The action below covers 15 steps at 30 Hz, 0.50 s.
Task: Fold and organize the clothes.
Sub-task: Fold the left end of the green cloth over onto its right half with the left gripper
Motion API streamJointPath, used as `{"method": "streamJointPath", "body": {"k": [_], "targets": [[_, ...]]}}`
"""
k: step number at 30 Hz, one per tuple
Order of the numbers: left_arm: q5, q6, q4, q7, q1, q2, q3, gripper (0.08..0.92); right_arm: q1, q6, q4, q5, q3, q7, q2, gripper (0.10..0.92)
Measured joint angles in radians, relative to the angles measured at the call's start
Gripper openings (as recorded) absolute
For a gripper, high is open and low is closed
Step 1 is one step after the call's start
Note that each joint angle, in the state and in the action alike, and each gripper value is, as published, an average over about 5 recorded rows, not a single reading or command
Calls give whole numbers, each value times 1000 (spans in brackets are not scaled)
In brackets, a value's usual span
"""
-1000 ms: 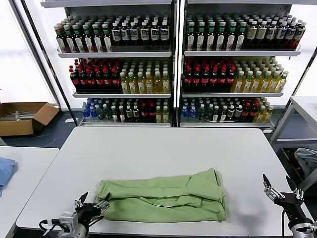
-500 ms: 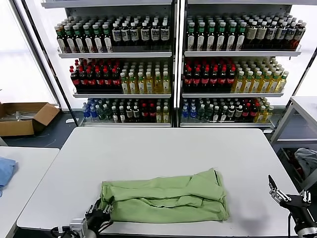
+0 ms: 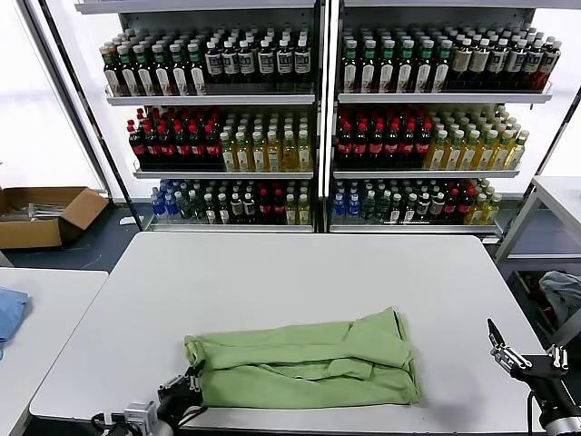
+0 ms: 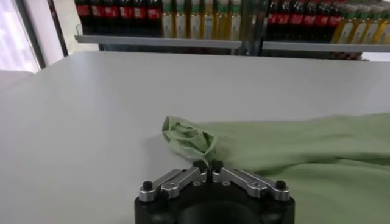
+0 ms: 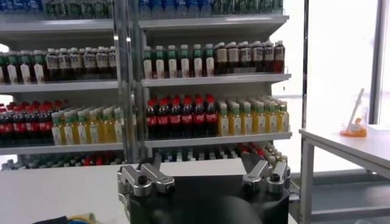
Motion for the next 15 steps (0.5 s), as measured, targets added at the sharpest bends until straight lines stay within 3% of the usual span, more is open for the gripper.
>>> {"method": "streamJointPath", "body": {"k": [7,15], "targets": [[-52,1,56,75,-39,80,-181,99,3,-5,7,7,2,2,1,823],[-121,6,186,152,-106,230,-410,99,5,-12,23,19,4,6,-6,823]]}}
